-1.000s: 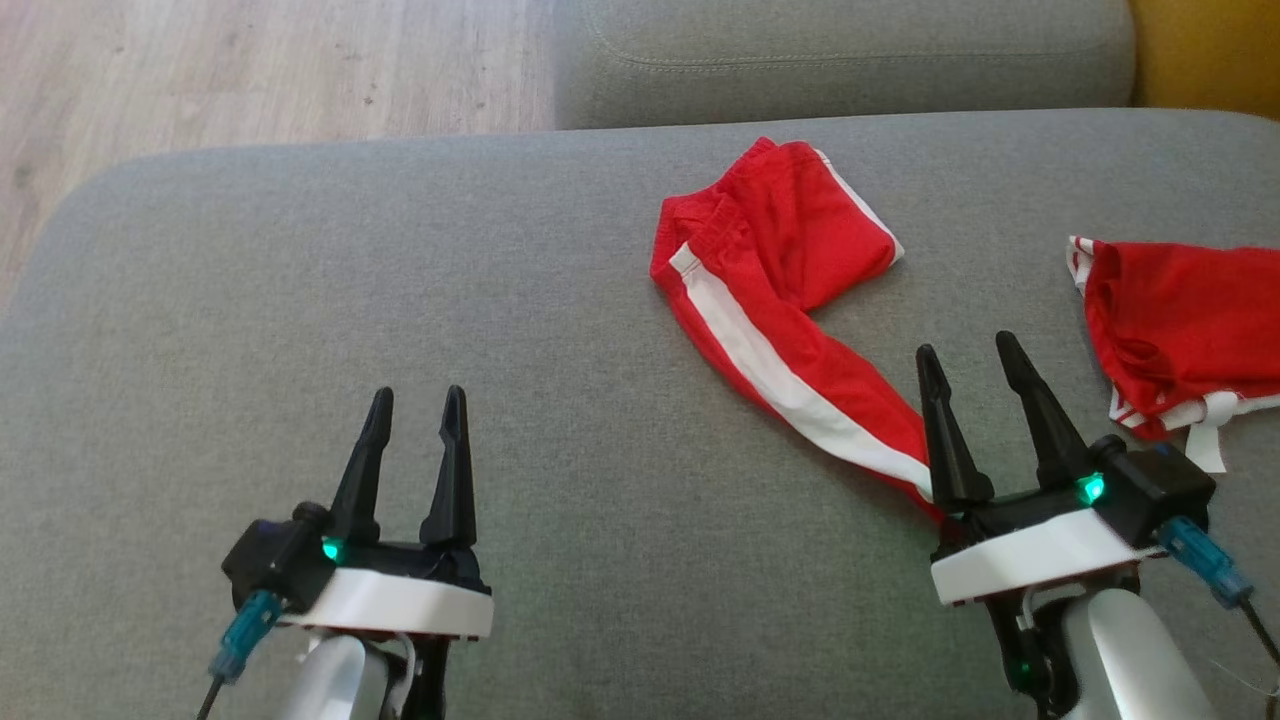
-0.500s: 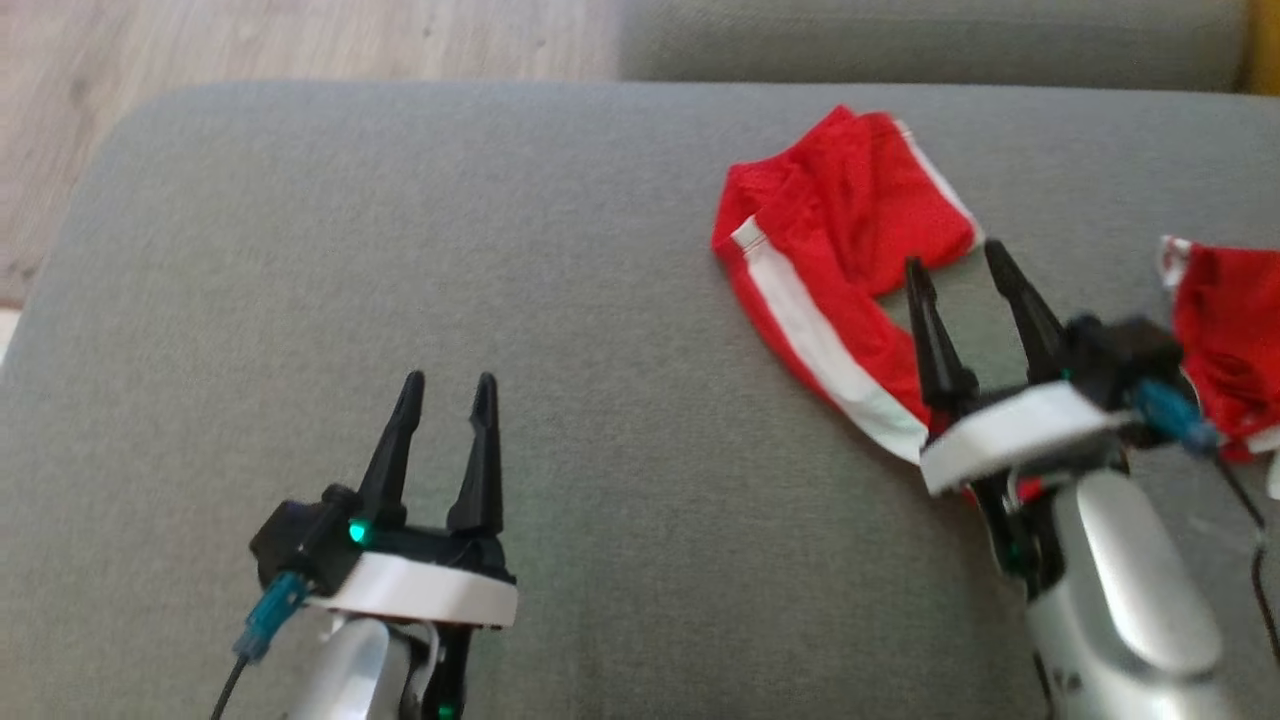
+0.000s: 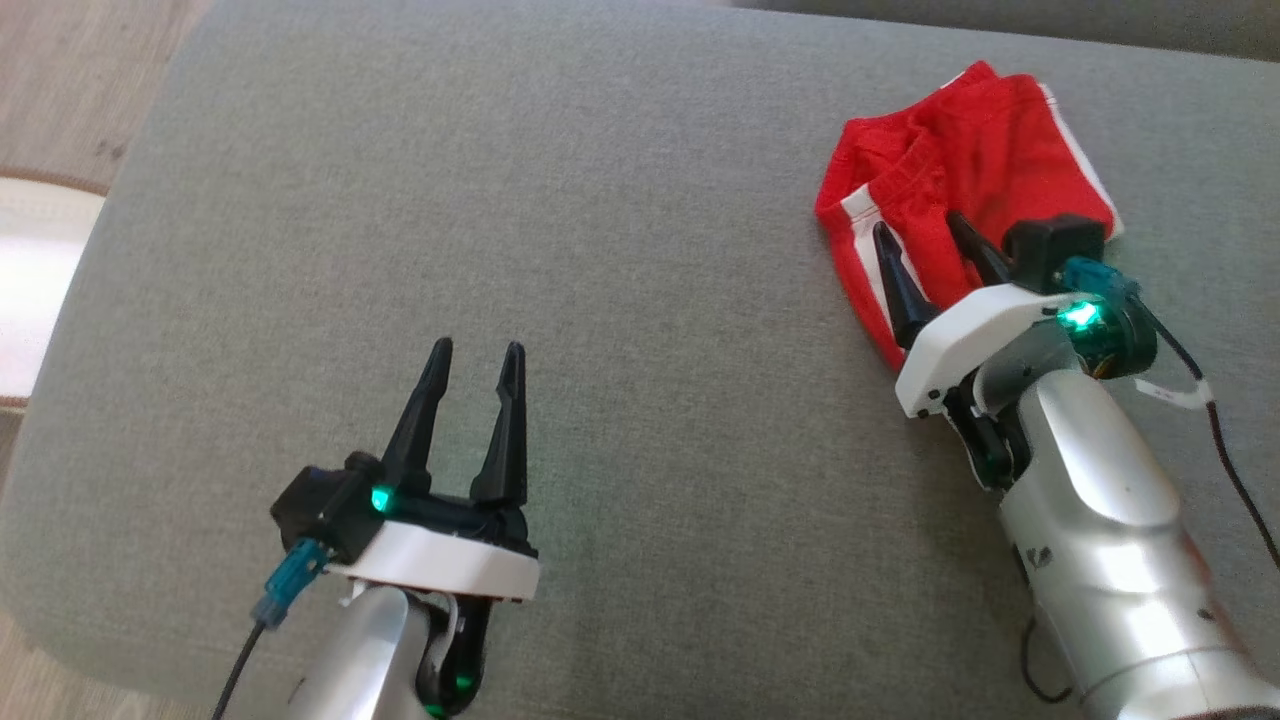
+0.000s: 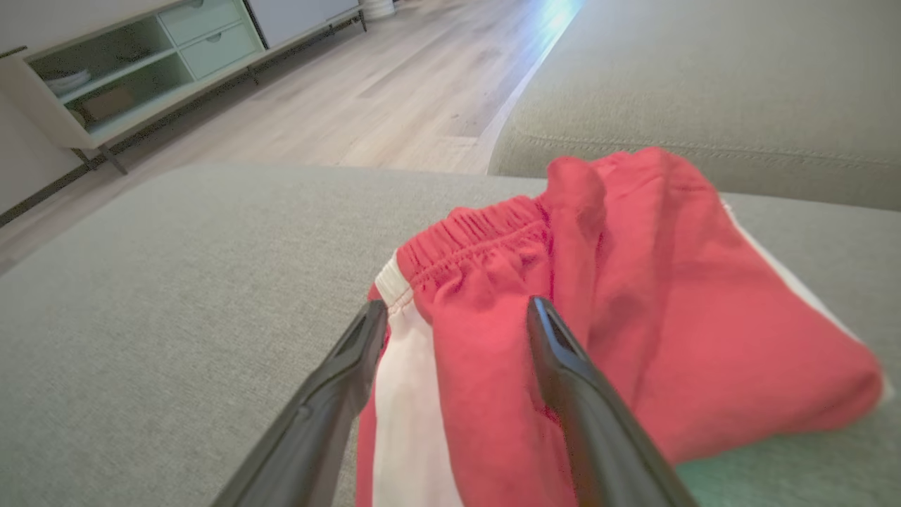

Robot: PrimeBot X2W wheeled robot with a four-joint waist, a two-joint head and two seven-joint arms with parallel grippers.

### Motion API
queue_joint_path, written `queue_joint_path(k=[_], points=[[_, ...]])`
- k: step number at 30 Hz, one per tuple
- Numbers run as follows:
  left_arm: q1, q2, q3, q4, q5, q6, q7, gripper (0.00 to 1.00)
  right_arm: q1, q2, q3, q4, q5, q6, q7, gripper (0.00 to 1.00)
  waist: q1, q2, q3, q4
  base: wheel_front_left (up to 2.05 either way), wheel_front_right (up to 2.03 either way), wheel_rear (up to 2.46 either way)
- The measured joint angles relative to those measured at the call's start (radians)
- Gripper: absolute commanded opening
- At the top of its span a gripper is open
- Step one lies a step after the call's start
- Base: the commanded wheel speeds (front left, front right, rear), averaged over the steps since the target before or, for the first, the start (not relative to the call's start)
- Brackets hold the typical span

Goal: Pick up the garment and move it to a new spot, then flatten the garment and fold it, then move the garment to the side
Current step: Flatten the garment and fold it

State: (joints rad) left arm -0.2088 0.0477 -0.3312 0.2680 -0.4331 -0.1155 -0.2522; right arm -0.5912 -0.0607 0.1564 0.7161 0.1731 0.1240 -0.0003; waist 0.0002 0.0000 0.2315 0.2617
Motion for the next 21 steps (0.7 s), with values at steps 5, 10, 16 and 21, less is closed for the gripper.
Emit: queue_joint_path(k=[5,10,16,21], points=[[-0.024,-0.001,-0.025,-0.001,-0.015,0.001,0.0,1.0,-0.071,-0.002,0.003,0.142,-0.042,0.0,-0.019,1.0,0.0,0.0,0.025,0.022,0.0,0.0,0.0],[-0.039,-0.001,-0.045,0.0,-0.026,0.002,0.0,1.0,-0.12,-0.006,0.075,0.216,-0.015,0.0,-0.081,0.0,-0.0001,0.0,0.038,0.043,0.0,0.0,0.0],[-0.04,-0.002,-0.05,0.01,-0.025,0.007,0.0,1.0,-0.134,-0.008,0.284,0.198,0.15,0.0,-0.128,0.0,-0.0001,0.0,0.03,0.036,0.0,0.0,0.0],[-0.04,-0.002,-0.05,0.014,-0.025,0.01,0.0,1.0,-0.132,-0.01,0.493,0.125,0.294,0.0,-0.119,0.0,-0.0002,0.0,0.017,0.022,0.0,0.0,0.0]])
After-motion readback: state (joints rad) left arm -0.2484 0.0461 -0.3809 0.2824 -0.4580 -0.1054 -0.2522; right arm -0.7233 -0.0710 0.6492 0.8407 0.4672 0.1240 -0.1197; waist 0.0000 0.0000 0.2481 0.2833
